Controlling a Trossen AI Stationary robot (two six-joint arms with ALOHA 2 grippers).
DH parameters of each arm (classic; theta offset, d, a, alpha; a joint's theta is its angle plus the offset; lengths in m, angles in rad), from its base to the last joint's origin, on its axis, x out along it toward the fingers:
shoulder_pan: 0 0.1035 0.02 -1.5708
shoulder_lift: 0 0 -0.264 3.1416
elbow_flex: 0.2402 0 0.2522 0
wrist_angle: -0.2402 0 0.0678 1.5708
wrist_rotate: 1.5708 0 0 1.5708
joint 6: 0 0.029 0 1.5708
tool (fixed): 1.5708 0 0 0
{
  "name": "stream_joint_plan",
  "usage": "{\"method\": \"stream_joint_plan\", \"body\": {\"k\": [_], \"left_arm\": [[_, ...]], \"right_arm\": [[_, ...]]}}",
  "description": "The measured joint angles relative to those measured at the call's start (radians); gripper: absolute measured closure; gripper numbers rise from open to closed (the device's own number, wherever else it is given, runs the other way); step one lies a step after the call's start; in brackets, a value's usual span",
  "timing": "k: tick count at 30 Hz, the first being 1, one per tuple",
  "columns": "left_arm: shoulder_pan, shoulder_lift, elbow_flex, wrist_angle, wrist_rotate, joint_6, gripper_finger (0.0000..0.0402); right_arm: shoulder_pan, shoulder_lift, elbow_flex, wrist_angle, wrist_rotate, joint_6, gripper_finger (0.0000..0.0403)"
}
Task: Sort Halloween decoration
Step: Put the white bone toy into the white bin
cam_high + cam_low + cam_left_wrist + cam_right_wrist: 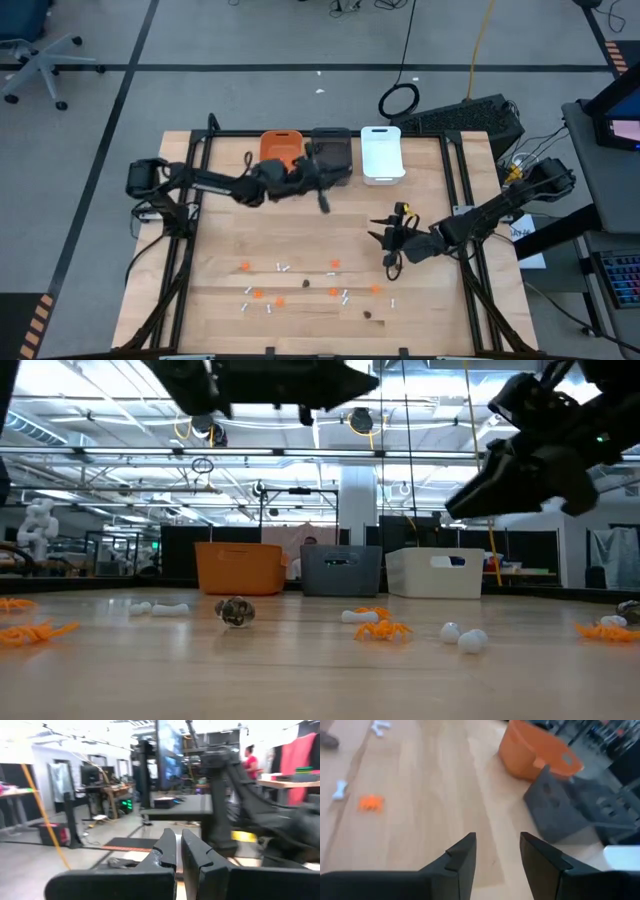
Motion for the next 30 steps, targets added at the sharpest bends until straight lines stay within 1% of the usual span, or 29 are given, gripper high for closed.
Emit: {"method": "stream_joint_plan", "body": {"k": [2,7,10,13,17,21,26,30], "left_arm": [[0.034,0.045,0.05,-0.006,0.015,0.005,0.0401],[0.104,0.172,0.174,-0.008,0.075,0.004,0.0401],[0.14,0.249,0.254,-0.047,0.099,0.001,0.0401],[0.169,0.331,0.346,-0.113,0.098,0.0,0.0401],[0.189,0.441,0.454,-0.154,0.046,0.001,0.0401],[0.189,0.546,0.555,-0.187,0.001,0.001,0.0401],[0.186,0.632,0.657,-0.271,-0.074,0.0,0.0401],[0.178,0.657,0.686,-0.327,-0.128,-0.001,0.0401]], "right_arm": [[0.016,-0.001,0.0,-0.045,0.006,0.038,0.0266],[0.067,-0.045,0.0,-0.183,0.12,0.093,0.0266],[0.103,-0.126,0.0,-0.255,0.156,0.084,0.0266],[0.14,-0.238,0.0,-0.323,0.155,0.065,0.0266],[0.187,-0.387,0.001,-0.39,0.153,0.077,0.0266],[0.219,-0.481,0.001,-0.431,0.152,0.086,0.0266],[0.236,-0.514,0.001,-0.463,0.15,0.087,0.0266],[0.239,-0.51,0.001,-0.473,0.148,0.089,0.0266]]}}
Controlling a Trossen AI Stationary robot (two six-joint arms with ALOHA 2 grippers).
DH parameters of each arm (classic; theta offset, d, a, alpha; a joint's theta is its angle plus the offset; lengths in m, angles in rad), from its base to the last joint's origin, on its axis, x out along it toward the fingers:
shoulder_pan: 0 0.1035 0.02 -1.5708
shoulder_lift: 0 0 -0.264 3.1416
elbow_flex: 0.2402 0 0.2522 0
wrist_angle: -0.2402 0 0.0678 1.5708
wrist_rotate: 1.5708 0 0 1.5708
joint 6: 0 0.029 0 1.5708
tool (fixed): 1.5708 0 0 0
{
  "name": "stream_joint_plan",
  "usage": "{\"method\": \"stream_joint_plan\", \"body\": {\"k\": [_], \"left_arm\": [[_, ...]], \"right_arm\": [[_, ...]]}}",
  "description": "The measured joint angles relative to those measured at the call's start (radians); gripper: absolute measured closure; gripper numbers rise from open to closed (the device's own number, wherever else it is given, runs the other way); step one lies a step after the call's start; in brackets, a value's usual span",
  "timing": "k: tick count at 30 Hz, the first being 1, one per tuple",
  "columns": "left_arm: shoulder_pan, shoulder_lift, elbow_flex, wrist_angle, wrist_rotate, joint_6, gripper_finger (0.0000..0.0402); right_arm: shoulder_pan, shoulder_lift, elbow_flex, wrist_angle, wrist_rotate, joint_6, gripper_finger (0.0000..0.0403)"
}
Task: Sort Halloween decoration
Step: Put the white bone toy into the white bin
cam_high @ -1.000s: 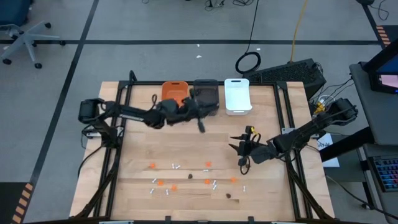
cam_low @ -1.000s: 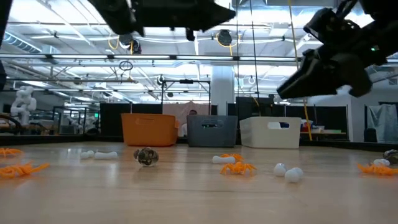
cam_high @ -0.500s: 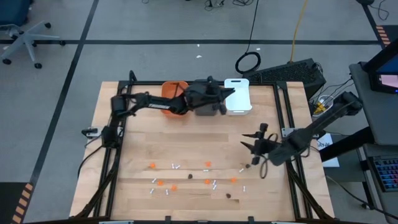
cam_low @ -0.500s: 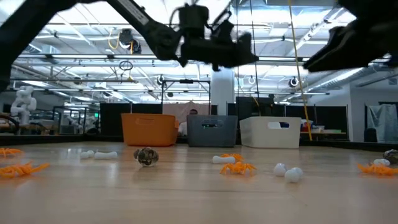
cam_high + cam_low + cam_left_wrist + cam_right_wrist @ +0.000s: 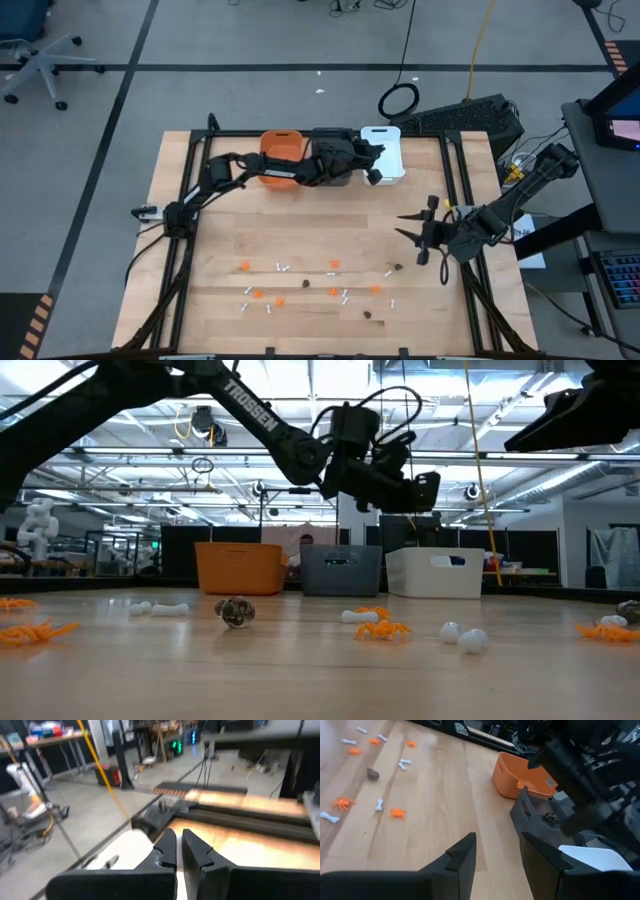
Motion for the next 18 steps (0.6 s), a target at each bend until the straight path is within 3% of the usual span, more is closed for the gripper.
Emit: {"method": "stream_joint_plan", "body": {"k": [18], "left_arm": [[-0.016,0.002,-0.001,-0.09,0.011,-0.157,0.0381]], "right_arm": [[0.0,0.001,0.0,-0.019,0.0,0.073,0.0266]]}}
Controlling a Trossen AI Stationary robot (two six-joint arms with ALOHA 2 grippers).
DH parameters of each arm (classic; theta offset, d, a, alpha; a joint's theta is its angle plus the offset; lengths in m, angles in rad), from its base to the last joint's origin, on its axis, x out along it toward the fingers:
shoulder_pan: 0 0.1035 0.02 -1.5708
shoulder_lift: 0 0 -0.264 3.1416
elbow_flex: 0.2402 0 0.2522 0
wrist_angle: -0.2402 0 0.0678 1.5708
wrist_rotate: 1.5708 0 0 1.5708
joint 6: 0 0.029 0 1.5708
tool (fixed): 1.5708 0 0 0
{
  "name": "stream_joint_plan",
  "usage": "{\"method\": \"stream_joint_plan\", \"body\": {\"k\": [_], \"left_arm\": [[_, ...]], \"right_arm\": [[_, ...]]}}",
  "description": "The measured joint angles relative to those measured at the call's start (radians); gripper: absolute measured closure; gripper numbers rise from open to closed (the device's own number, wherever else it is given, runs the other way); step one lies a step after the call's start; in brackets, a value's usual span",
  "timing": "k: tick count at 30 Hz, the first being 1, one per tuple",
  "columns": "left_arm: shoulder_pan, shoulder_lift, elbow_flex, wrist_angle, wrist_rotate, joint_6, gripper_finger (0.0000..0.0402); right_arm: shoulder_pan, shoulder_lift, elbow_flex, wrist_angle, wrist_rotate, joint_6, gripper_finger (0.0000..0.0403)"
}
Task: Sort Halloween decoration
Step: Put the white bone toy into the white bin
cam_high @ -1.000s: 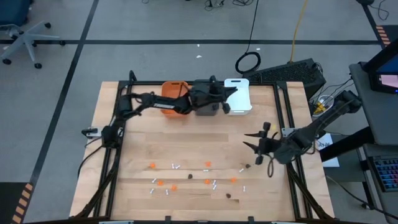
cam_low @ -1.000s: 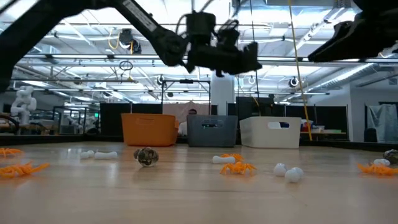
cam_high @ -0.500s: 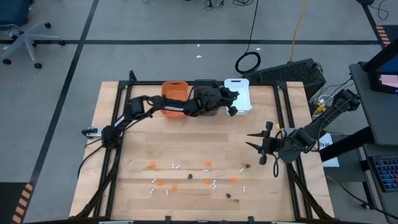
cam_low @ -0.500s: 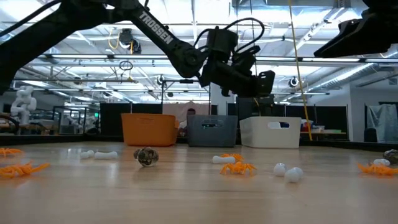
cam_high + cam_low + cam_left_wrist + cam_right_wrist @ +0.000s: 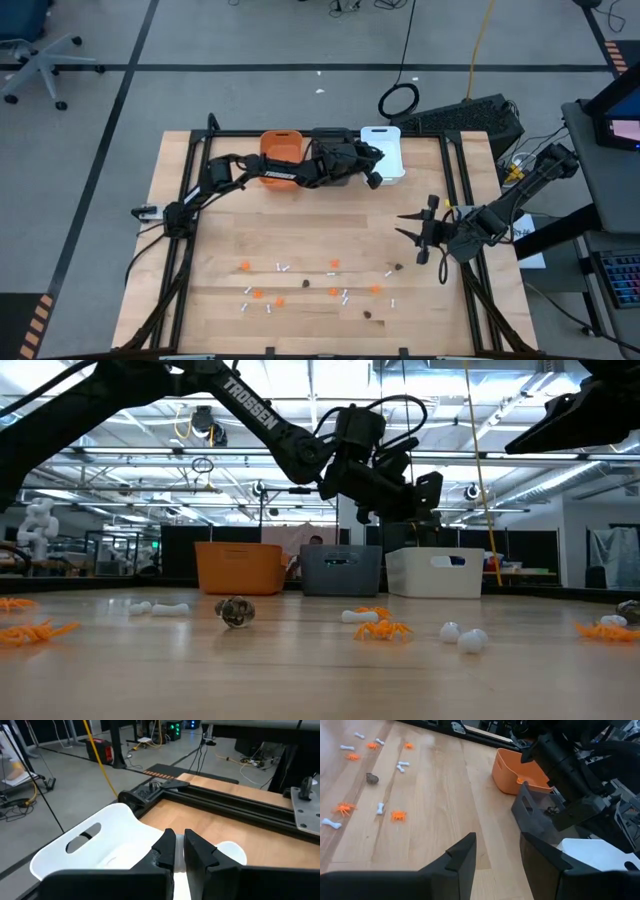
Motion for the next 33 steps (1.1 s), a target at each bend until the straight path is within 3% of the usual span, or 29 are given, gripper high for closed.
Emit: {"method": "stream_joint_plan", "body": {"k": [20,33], "left_arm": [[-0.011,0.0,0.0,-0.066,0.017,-0.079,0.0377],[-0.011,-0.037,-0.002,-0.125,-0.016,-0.079,0.0264]], "right_arm": [[0.0,0.0,0.0,-0.001,-0.021,0.033,0.0266],[0.0,0.001,0.0,-0.005,-0.023,0.086,0.0266]]}}
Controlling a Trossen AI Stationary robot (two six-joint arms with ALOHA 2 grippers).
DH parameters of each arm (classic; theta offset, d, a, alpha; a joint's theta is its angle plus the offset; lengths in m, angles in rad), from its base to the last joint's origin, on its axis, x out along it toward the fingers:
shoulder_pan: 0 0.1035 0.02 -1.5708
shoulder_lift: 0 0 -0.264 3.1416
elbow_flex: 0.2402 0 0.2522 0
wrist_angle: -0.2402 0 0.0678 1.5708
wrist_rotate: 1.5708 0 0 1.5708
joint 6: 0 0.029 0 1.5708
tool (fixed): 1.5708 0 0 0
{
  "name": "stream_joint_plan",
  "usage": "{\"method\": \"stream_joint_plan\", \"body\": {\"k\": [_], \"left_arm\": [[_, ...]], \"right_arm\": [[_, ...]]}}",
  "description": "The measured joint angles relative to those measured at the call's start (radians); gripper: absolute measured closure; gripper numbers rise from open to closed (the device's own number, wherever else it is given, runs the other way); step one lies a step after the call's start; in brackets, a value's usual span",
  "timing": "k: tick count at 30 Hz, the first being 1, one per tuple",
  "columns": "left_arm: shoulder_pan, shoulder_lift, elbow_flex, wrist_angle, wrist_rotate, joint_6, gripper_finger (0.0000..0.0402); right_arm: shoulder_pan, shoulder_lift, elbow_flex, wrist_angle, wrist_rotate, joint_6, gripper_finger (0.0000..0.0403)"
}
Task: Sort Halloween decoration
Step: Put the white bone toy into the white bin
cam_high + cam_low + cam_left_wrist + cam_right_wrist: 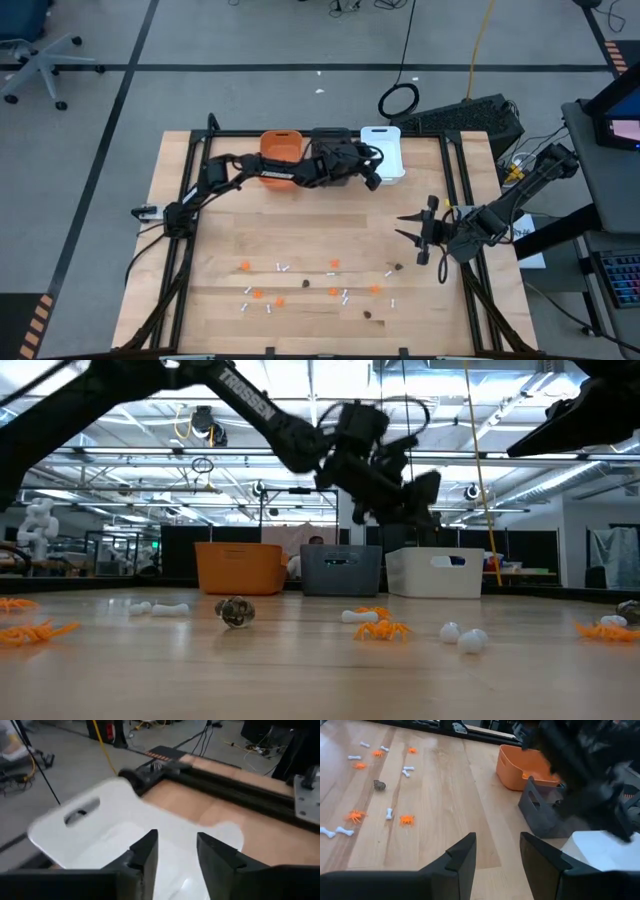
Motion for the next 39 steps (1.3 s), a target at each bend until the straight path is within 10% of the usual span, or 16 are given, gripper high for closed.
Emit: {"method": "stream_joint_plan", "body": {"k": [13,34,39], "left_arm": [[-0.176,-0.269,-0.026,-0.56,-0.033,0.054,0.0254],[-0.688,-0.353,-0.315,-0.574,-0.273,-0.102,0.0254],[-0.759,-0.353,-0.319,-0.576,-0.285,-0.102,0.0254]], "right_arm": [[0.0,0.178,-0.001,0.052,0.0,0.103,0.0266],[-0.017,0.613,-0.001,0.672,-0.345,0.045,0.0266],[-0.018,0.63,0.047,0.54,-0.395,0.169,0.0266]]}}
